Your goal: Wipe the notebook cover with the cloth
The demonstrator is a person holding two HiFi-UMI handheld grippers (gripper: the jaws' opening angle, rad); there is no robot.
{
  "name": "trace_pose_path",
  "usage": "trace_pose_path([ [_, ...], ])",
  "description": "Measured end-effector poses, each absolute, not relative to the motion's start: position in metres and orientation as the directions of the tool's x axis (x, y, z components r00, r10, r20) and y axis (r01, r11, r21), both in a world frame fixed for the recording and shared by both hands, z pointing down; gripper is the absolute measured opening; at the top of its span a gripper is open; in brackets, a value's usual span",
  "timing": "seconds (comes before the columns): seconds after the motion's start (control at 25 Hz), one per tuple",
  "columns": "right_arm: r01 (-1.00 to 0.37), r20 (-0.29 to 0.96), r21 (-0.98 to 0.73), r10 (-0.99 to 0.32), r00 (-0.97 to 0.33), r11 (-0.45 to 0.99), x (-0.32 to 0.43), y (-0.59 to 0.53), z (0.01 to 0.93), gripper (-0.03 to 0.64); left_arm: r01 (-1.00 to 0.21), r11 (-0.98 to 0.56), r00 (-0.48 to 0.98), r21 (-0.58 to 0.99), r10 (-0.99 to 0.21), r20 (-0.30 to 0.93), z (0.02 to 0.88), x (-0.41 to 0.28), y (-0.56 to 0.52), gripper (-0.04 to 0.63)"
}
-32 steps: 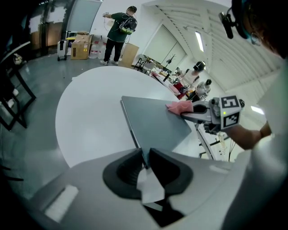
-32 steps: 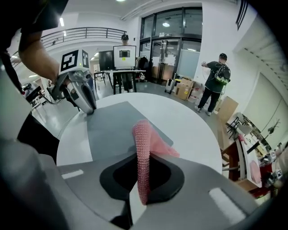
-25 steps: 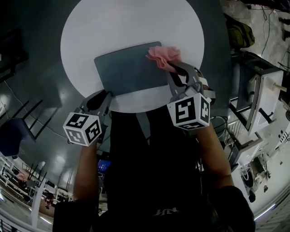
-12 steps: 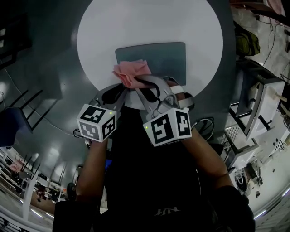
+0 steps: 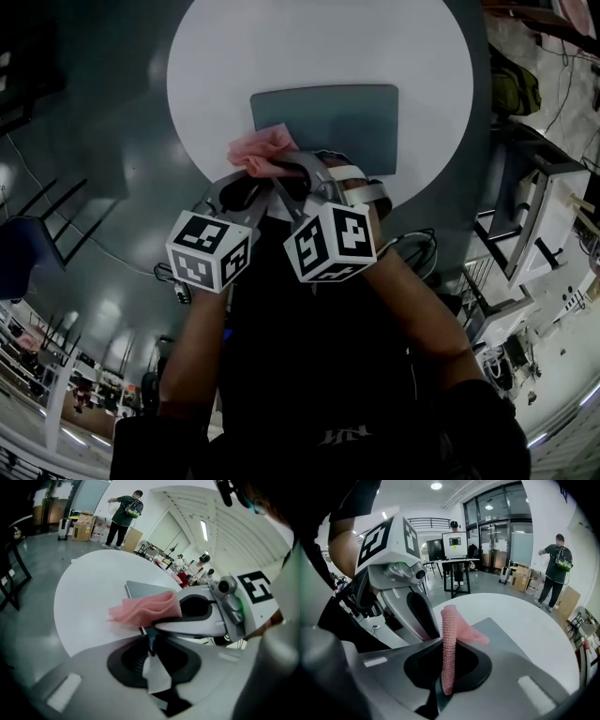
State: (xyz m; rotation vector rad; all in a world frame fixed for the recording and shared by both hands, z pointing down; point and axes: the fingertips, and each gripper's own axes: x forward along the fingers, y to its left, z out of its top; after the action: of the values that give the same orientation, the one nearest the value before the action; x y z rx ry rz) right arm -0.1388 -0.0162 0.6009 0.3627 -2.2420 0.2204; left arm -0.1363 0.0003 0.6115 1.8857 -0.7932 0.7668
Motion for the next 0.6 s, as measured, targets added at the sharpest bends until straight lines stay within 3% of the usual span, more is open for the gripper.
trace_pose_path([
  [0.6, -0.428, 0.789, 0.002, -0.265, -0.555, 0.904, -0.048, -0.029, 0.604, 0.012, -0.795, -0.386, 0.563, 0.467, -0.187, 0.805, 0.611, -0.131, -0.001, 0.046],
])
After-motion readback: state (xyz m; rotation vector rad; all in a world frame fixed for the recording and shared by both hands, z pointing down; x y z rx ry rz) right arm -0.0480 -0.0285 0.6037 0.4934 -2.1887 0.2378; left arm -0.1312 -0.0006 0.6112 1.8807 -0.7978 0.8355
